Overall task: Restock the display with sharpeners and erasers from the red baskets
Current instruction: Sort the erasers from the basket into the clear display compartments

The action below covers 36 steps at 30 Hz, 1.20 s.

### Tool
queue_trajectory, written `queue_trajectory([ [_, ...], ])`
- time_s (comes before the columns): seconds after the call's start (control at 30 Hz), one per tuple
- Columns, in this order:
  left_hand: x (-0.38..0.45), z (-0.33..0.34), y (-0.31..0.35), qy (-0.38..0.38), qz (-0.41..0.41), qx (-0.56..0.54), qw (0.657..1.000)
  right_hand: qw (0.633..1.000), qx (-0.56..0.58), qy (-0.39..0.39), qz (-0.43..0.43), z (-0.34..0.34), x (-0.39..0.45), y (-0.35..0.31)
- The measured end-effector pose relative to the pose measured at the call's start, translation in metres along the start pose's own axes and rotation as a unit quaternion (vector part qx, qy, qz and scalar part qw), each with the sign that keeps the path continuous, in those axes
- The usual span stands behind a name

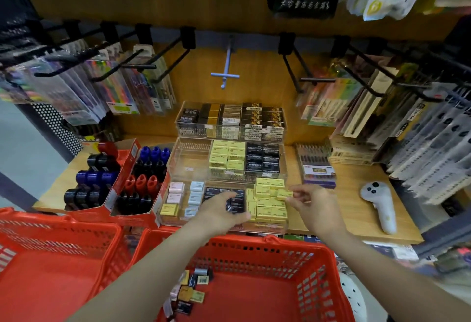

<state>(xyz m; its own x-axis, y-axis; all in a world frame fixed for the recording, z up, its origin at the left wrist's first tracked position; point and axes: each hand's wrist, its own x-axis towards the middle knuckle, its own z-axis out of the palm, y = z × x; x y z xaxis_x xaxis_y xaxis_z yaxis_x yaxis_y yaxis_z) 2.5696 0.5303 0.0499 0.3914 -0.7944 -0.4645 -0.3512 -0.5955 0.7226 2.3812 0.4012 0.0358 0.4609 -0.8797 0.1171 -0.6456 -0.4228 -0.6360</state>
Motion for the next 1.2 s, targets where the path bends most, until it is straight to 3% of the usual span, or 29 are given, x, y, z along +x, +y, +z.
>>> queue_trajectory([
  [0.1, 0.008, 0.004, -0.003, -0.001, 0.033, 0.057, 0.998, 1.000, 0.007, 0.004, 0.009, 0.011, 0.003, 0.001],
  [0.47, 0.013, 0.015, 0.005, 0.000, 0.046, 0.047, 0.998, 0.996, 0.060, 0.025, 0.059, 0.025, 0.006, -0.004],
  [0.57, 0.005, 0.010, 0.009, -0.027, -0.006, -0.093, 0.995, 0.997, 0.061, 0.023, 0.045, 0.016, 0.004, -0.009],
  [0.63, -0.007, 0.004, 0.015, -0.058, -0.047, -0.249, 0.966, 0.997, 0.078, -0.002, 0.023, 0.005, 0.002, -0.023],
  [0.7, -0.023, -0.008, 0.017, -0.076, -0.059, -0.370, 0.924, 0.986, 0.144, -0.079, 0.016, -0.006, -0.005, -0.046],
  [0.8, -0.054, -0.032, 0.018, -0.128, -0.027, -0.458, 0.879, 0.930, 0.297, -0.215, 0.021, -0.022, -0.027, -0.087],
  [0.9, -0.084, -0.047, 0.019, -0.159, 0.033, -0.508, 0.846, 0.907, 0.326, -0.264, -0.027, -0.032, -0.053, -0.114],
  [1.07, -0.111, -0.044, 0.017, -0.093, 0.066, -0.548, 0.829, 0.954, 0.240, -0.141, -0.107, -0.023, -0.080, -0.132],
  [1.2, -0.122, -0.041, 0.022, -0.069, 0.049, -0.562, 0.823, 0.968, 0.202, -0.063, -0.132, -0.007, -0.090, -0.140],
])
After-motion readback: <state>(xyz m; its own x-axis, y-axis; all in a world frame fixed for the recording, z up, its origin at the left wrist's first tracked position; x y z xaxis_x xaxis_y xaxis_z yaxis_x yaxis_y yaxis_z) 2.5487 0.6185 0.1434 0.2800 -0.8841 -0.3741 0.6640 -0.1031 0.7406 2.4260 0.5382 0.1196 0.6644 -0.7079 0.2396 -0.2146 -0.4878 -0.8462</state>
